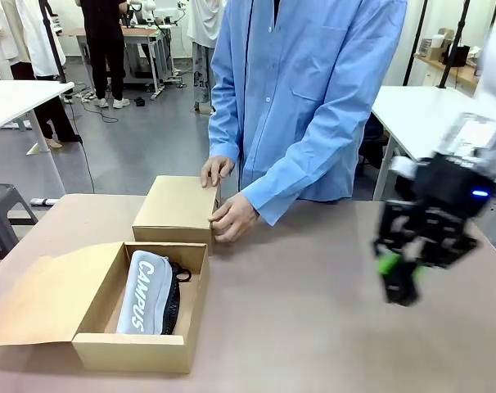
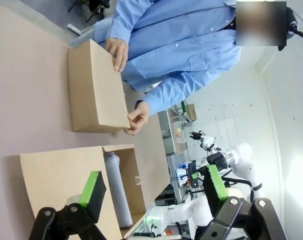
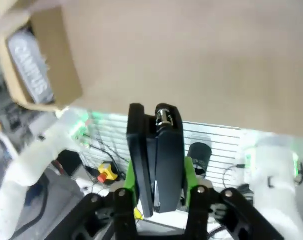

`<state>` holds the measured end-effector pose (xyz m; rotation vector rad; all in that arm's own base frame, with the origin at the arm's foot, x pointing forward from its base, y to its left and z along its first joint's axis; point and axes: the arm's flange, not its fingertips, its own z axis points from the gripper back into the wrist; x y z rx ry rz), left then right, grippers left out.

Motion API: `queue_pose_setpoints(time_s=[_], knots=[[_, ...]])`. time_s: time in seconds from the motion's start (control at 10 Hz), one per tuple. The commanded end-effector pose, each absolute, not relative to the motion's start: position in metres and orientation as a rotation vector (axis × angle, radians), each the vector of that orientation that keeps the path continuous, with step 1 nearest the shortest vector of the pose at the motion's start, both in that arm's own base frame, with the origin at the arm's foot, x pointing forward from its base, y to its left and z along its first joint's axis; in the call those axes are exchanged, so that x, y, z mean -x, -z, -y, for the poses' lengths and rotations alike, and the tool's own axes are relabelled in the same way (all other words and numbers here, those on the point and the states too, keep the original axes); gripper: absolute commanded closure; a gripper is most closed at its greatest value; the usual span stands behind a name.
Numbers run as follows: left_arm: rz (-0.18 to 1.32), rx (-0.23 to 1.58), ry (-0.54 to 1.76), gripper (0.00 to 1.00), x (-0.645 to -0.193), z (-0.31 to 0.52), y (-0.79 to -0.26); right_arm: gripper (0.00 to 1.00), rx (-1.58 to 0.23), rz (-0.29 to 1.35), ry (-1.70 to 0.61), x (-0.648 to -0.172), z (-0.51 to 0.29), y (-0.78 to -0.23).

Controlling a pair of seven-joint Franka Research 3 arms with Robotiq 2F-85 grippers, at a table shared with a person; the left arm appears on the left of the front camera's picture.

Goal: Place items inside the box.
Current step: Pick up a Pencil pouch or Stapler and place it inside the Mailer Box closest to the robot.

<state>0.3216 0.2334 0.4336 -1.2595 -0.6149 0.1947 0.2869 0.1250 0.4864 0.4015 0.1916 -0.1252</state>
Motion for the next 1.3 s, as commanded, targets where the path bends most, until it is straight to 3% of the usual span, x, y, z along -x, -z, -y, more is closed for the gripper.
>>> queue_pose_setpoints(time_s=[0.0, 0.6, 0.9, 1.2], knots=[[0.633, 1.268, -0.176, 0.0, -0.321, -0.232, -0.434, 0.58, -0.36, -0.182, 0.194, -0.271, -0.117, -0.493], [0.633, 1.268, -0.176, 0.0, -0.321, -0.232, -0.434, 0.58, -0.353, -0.201, 0.104, -0.288, -0.151, -0.491], [0.633, 1.268, -0.176, 0.0, -0.321, -0.232, -0.434, 0.58, -0.501, -0.173, -0.008, -0.328, -0.266, -0.493], [0.633, 1.268, -0.176, 0.0, -0.321, -0.232, -0.434, 0.58, -0.555, -0.187, -0.106, -0.325, -0.389, -0.489]])
